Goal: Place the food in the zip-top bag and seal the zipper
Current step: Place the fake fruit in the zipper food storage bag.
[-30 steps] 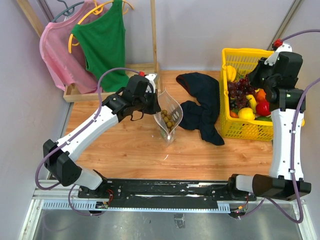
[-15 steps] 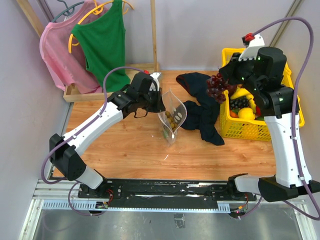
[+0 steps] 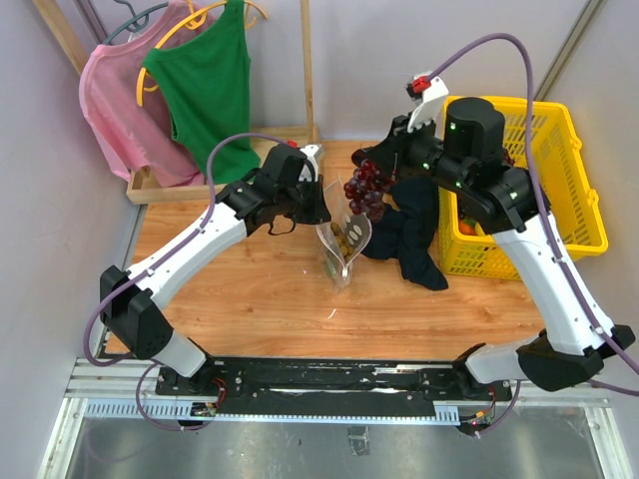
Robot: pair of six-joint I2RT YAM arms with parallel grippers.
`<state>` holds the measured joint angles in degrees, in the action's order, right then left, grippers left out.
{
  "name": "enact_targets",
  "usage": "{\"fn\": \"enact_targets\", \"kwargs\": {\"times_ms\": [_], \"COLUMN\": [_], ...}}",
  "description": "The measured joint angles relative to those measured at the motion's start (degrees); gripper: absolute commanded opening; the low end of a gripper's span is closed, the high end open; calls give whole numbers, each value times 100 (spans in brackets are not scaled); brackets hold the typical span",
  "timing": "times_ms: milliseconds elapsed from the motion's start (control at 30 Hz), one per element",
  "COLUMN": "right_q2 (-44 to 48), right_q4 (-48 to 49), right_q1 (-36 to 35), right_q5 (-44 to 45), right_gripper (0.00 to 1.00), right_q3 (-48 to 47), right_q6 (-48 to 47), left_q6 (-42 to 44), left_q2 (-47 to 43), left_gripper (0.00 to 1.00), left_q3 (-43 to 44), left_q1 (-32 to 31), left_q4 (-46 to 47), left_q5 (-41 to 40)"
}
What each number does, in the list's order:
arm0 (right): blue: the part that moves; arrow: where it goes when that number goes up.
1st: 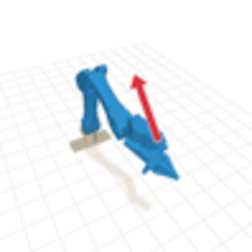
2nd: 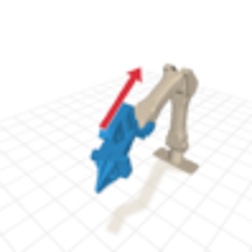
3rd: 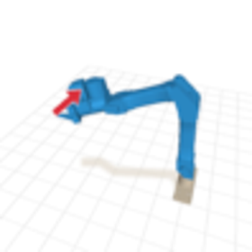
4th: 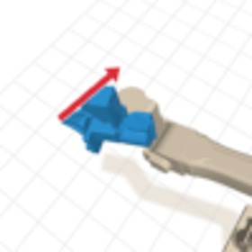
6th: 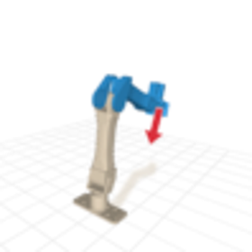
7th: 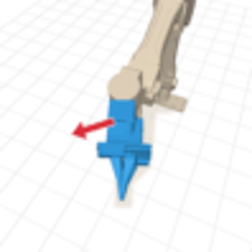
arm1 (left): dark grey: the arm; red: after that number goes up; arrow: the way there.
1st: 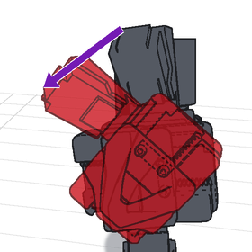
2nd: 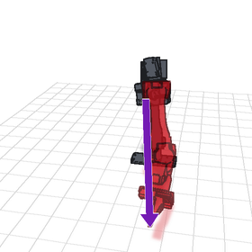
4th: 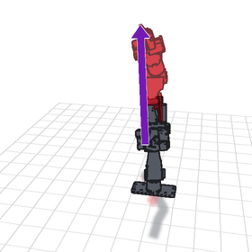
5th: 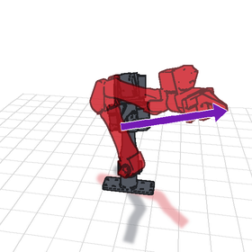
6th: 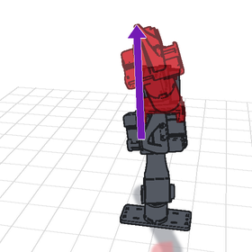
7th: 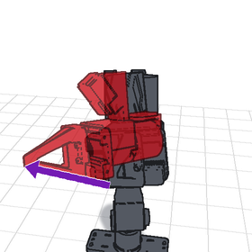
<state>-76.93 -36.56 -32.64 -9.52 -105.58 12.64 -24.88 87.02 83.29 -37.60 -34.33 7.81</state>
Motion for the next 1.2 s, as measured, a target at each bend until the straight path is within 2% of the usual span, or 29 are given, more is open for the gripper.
{"fn": "enact_targets", "kwargs": {"times_ms": [600, 1000, 1200], "right_q2": [-188, -57, -70], "right_q4": [461, 656, 474], "right_q1": [-597, -610, -610], "right_q5": [-129, -118, -118], "right_gripper": [1, 1, 1], "right_q3": [-264, 1281, 1532], "right_q6": [258, 424, 450], "left_q6": [-68, -105, -105], "left_q2": [72, 72, 72], "left_gripper": [0, 0, 0], "left_q3": [0, 0, 0], "left_q1": [0, 0, 0], "left_q4": [4, 9, 9], "left_q5": [-24, -24, -28]}}
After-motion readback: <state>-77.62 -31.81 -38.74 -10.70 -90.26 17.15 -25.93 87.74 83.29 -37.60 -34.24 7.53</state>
